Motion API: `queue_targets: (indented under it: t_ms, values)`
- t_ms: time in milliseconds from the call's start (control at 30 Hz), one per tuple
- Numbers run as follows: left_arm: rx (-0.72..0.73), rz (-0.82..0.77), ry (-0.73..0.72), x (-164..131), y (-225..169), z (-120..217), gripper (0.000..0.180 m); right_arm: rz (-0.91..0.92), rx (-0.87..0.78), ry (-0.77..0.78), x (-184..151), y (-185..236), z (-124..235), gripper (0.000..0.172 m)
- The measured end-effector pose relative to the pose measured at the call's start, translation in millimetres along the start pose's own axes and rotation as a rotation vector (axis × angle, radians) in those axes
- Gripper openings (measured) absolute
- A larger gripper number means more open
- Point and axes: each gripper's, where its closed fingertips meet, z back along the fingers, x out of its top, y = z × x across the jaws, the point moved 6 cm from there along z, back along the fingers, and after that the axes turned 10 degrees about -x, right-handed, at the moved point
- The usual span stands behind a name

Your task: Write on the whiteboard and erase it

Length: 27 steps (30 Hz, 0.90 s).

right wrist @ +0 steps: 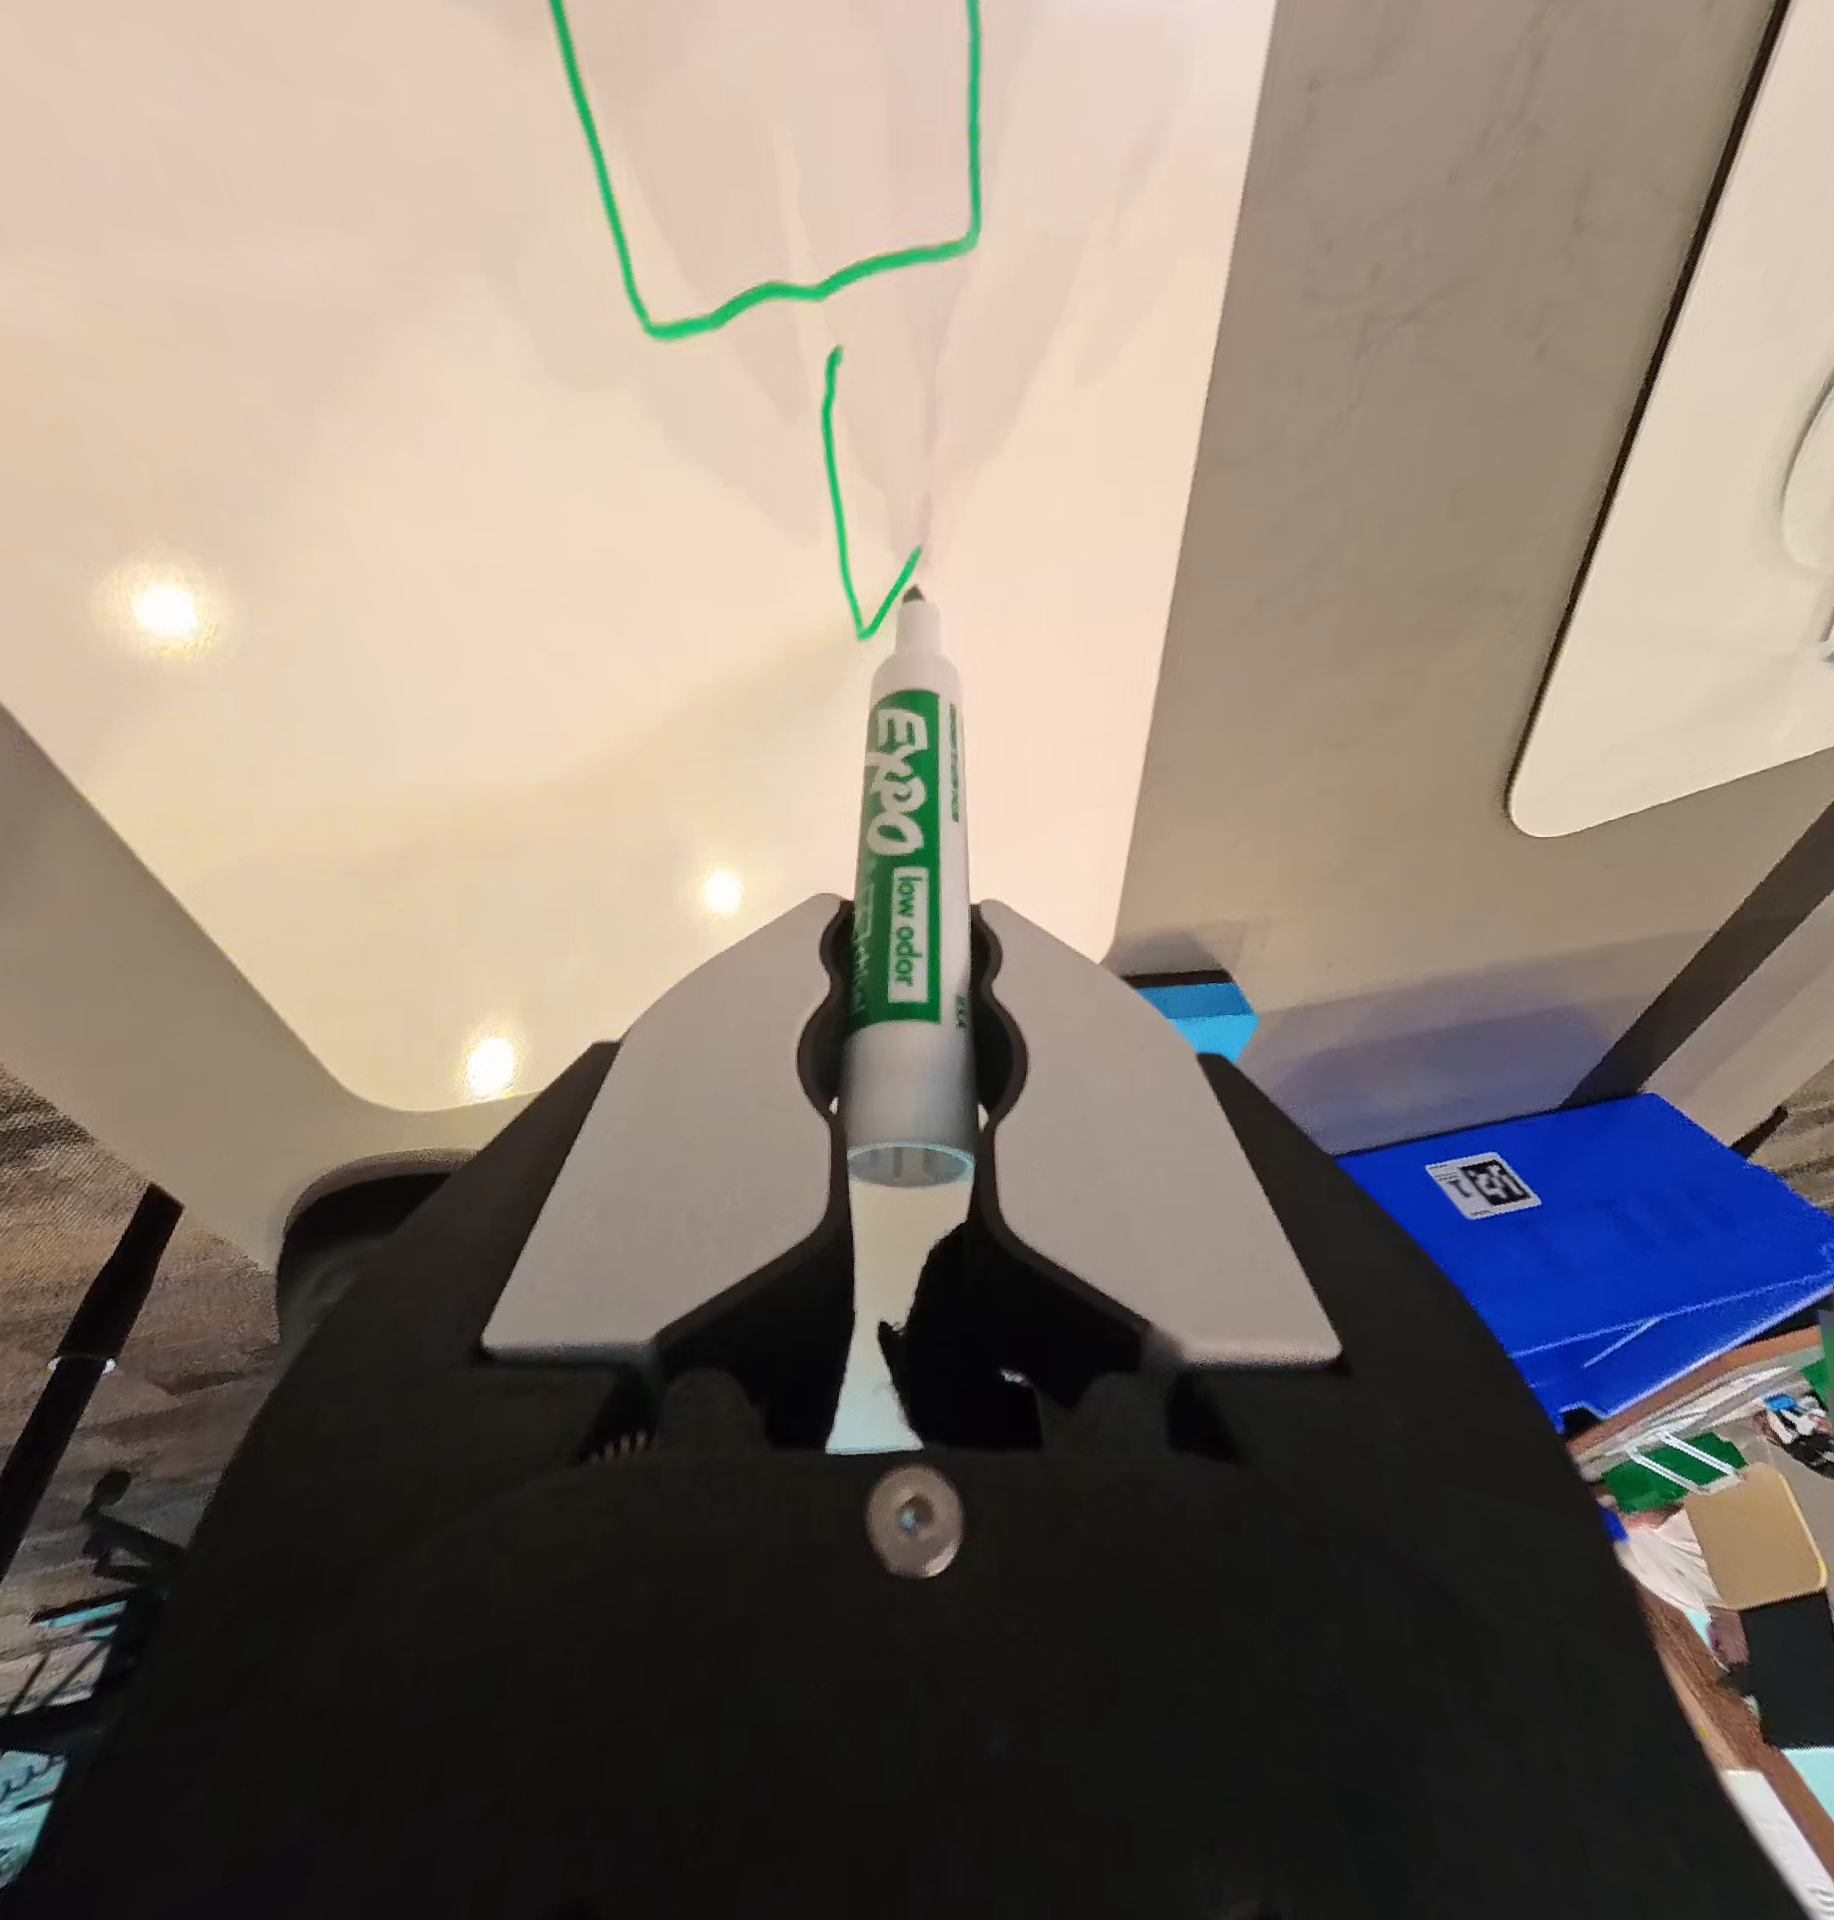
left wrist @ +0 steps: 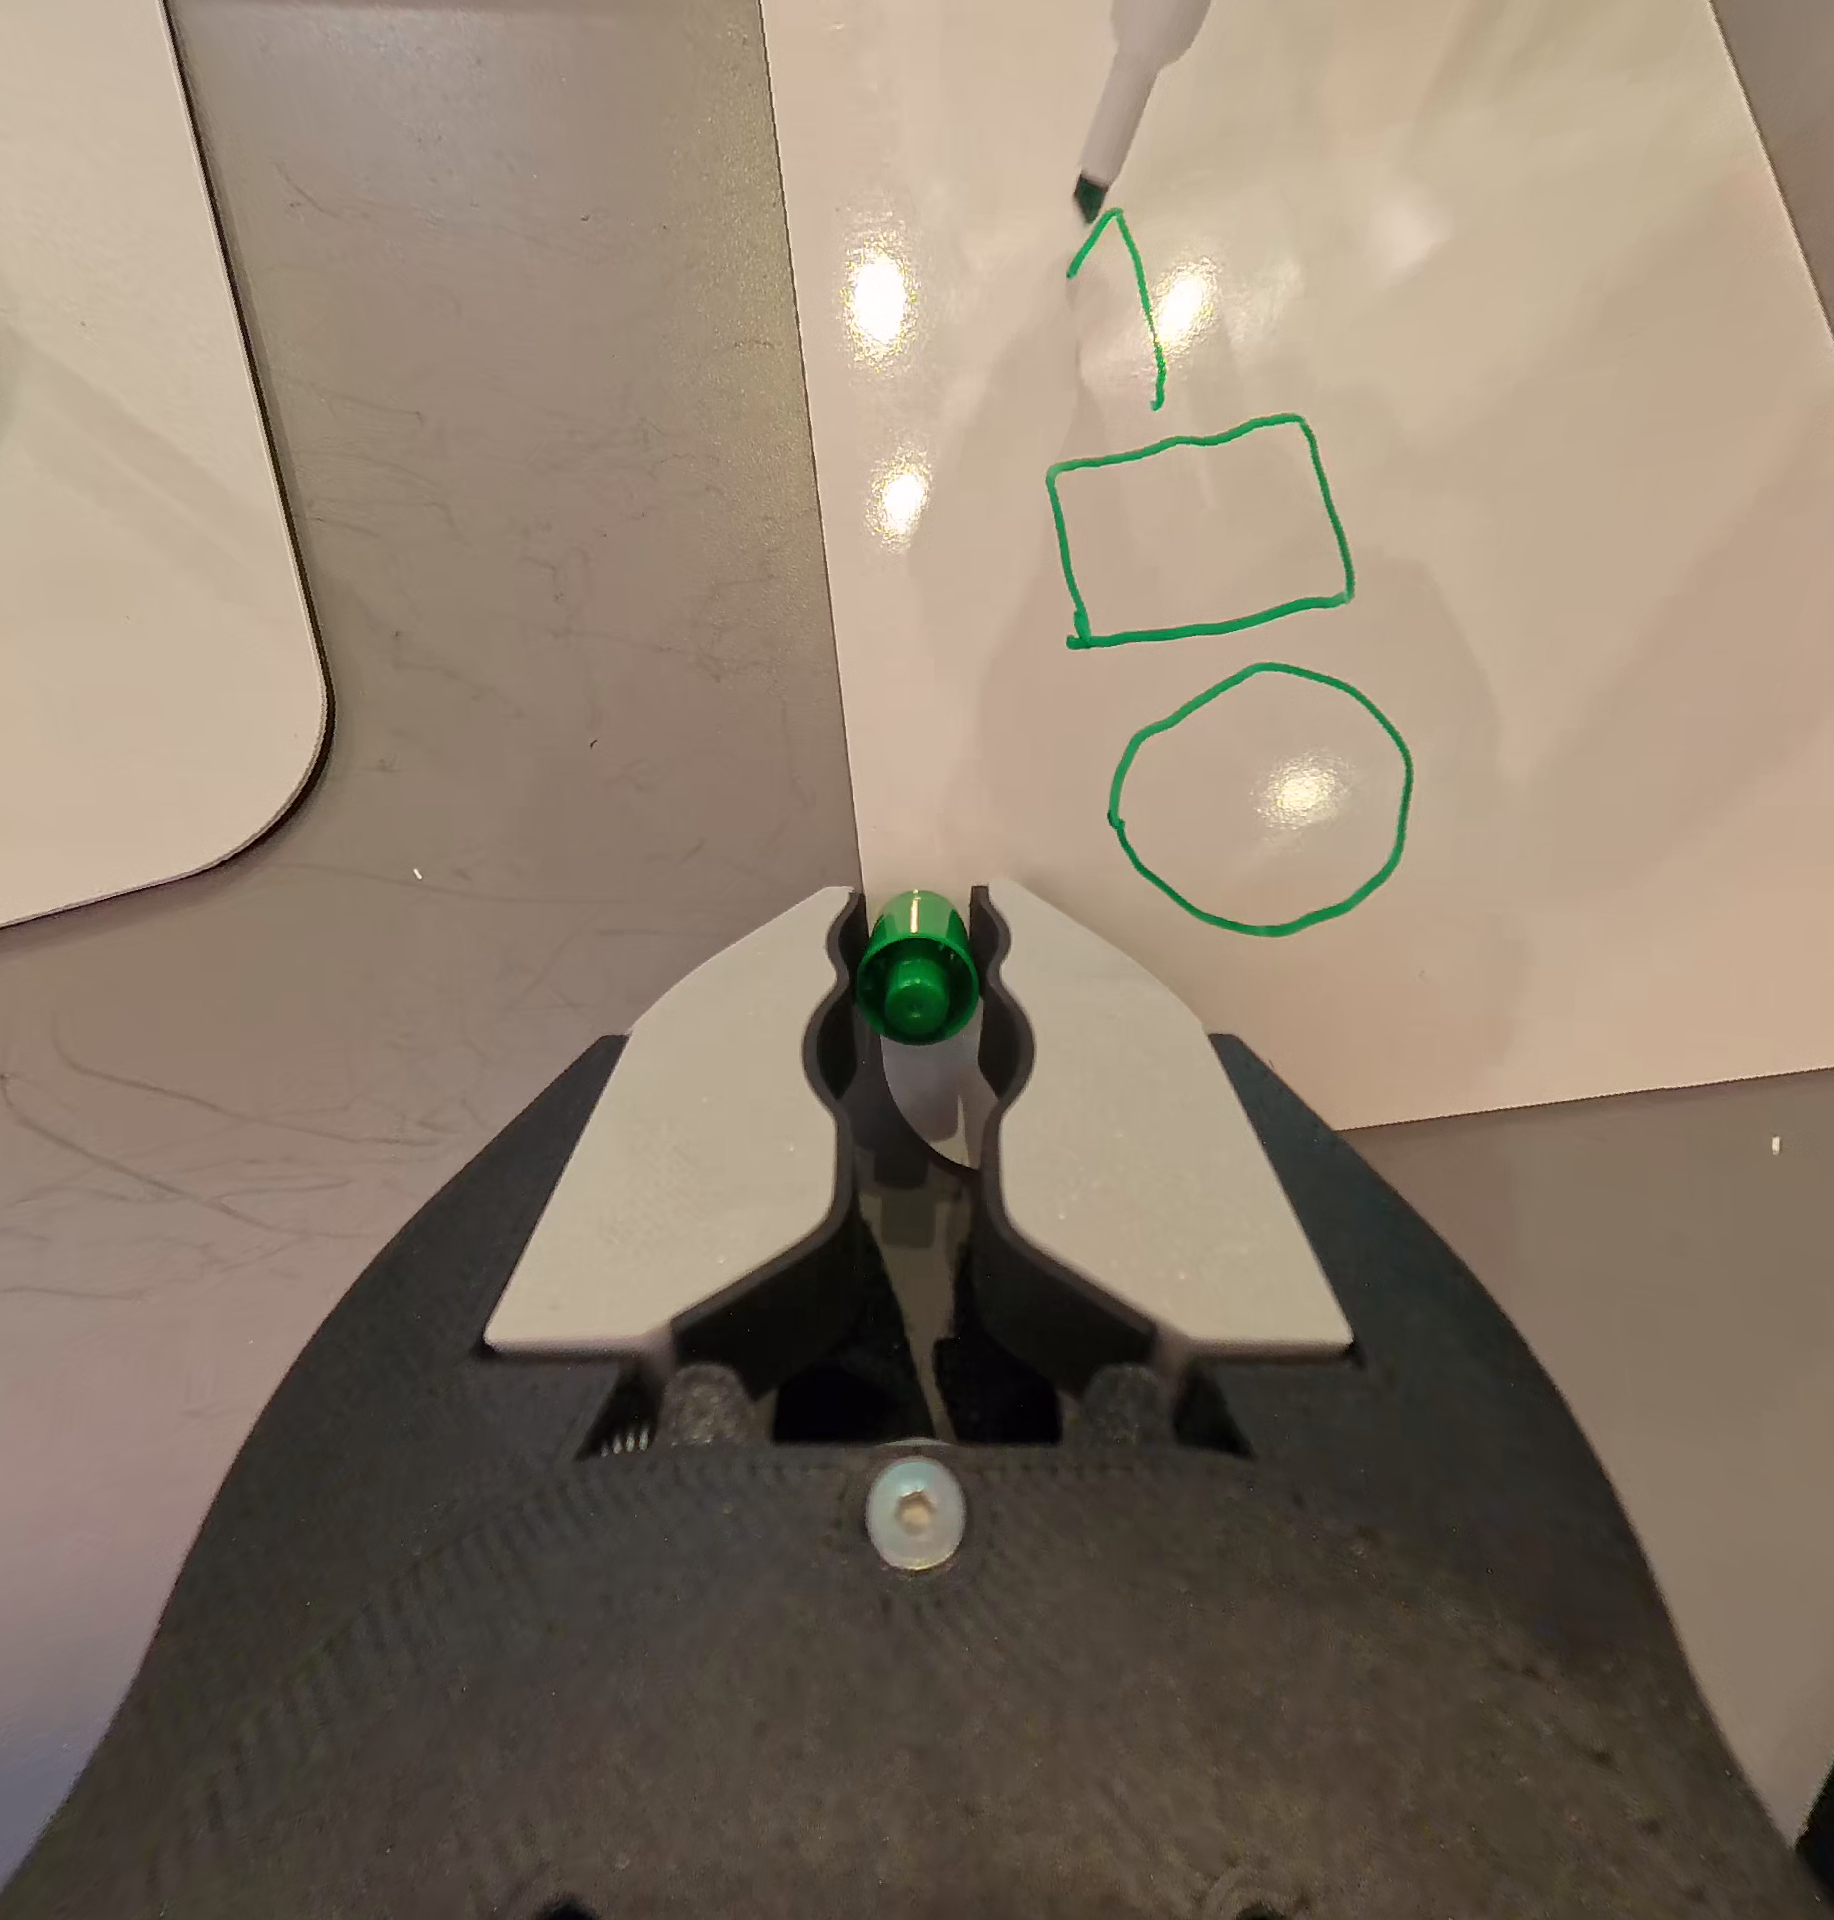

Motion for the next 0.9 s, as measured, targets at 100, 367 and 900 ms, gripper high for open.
queue_targets:
  t_ms: [100, 367, 900]
  values:
    - [-0.001, 0.001, 0.000, 0, 0, 0, 0.019, -0.007, 0.001, 0.002, -7, 6, 3, 0.022]
    - [-0.001, 0.001, 0.000, 0, 0, 0, 0.019, -0.017, 0.004, 0.000, -11, 11, 1, 0.021]
    - [-0.003, 0.003, 0.000, 0, 0, 0, 0.019, 0.019, 0.029, -0.023, 2, 22, 6, 0.021]
